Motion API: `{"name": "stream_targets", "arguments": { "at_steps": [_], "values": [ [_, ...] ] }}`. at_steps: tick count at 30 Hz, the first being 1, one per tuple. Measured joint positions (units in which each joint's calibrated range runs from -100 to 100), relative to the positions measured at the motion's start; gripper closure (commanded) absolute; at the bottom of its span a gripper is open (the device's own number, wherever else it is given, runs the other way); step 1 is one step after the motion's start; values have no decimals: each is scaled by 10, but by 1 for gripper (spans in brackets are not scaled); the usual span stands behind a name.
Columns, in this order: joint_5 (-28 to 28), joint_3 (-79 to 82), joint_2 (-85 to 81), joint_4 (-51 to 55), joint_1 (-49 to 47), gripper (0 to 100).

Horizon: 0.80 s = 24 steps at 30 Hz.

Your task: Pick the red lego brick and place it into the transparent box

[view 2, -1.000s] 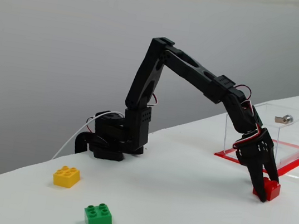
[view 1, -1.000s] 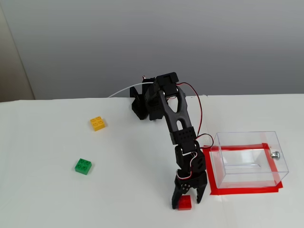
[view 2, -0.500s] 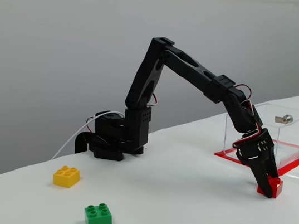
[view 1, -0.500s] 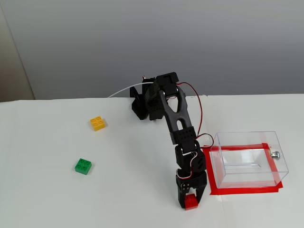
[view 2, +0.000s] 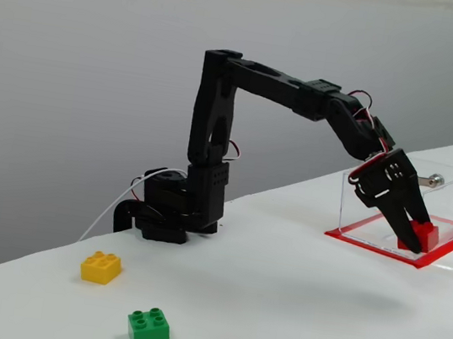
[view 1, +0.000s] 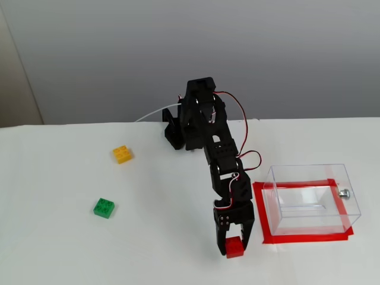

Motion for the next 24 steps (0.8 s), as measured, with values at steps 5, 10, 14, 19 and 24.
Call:
{"name": "stream_targets", "arguments": {
  "at_steps": [5,10,14,19,24],
  "values": [
    [0,0,-53,63,21,95],
    [0,0,-112,116,38,95],
    [0,0,-162,140,40,95],
    [0,-4,-212,147,38,95],
    [0,-58,-228,147,15,95]
  ]
}}
